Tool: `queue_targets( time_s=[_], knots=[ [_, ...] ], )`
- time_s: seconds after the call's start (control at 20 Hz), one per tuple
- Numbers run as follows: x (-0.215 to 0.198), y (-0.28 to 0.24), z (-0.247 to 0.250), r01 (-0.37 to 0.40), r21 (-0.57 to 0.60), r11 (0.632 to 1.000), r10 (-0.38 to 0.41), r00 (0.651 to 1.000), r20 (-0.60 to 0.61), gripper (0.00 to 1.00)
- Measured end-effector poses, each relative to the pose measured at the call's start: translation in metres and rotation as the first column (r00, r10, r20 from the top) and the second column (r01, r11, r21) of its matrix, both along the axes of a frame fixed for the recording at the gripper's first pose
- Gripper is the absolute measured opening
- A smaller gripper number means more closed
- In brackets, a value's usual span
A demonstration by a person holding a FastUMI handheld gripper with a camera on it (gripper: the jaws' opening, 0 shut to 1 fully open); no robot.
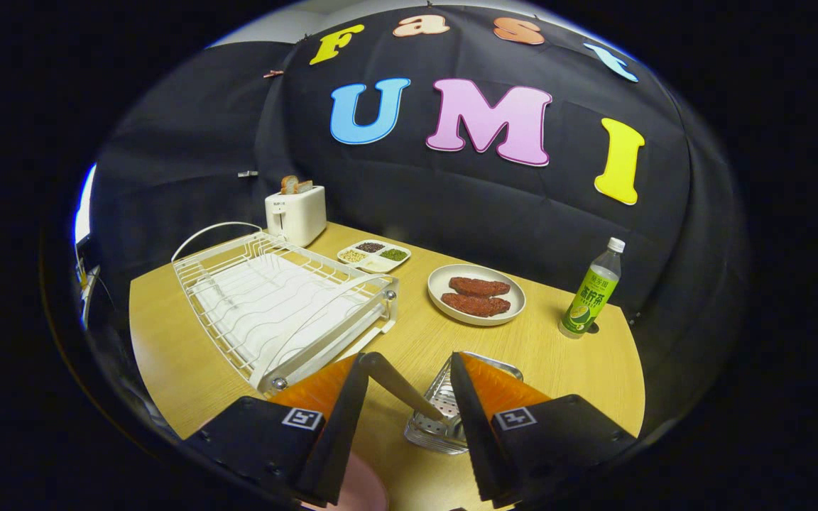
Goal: Take the plate from the dish rack, then take the spoon from the basket and place it into the plate.
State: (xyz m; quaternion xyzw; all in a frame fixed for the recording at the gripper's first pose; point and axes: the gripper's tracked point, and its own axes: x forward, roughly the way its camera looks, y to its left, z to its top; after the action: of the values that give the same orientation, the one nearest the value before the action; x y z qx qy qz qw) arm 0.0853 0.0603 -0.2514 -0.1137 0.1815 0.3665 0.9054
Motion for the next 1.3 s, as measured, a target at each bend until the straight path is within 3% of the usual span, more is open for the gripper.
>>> queue_targets(
  time_s=[0.15, 0.25, 0.3, 0.4, 0.55, 0.75, 0.9, 1.3],
  knots=[
    [0.003, 0.004, -0.009, 0.006, -0.040, 0.999, -0.005, 1.000, 0.014, 0.66],
    [0.012, 0.003, -0.007, 0.032, -0.069, 0.997, -0.028, 0.997, 0.068, 0.55],
    [0.011, 0.006, -0.009, 0.033, -0.074, 0.997, -0.028, 0.997, 0.069, 0.44],
    [0.012, 0.006, -0.016, 0.051, -0.091, 0.995, -0.046, 0.998, 0.053, 0.31],
    [0.013, 0.005, -0.014, 0.065, -0.101, 0.993, -0.058, 0.996, 0.065, 0.31],
    [0.018, 0.001, -0.002, 0.092, -0.096, 0.991, -0.083, 0.992, 0.096, 0.19],
    [0.019, 0.000, 0.004, 0.108, -0.070, 0.992, -0.104, 0.993, 0.050, 0.13],
    [0.028, -0.032, 0.072, 0.274, -0.023, 0.961, -0.272, 0.960, 0.070, 0.11]
  ],
)
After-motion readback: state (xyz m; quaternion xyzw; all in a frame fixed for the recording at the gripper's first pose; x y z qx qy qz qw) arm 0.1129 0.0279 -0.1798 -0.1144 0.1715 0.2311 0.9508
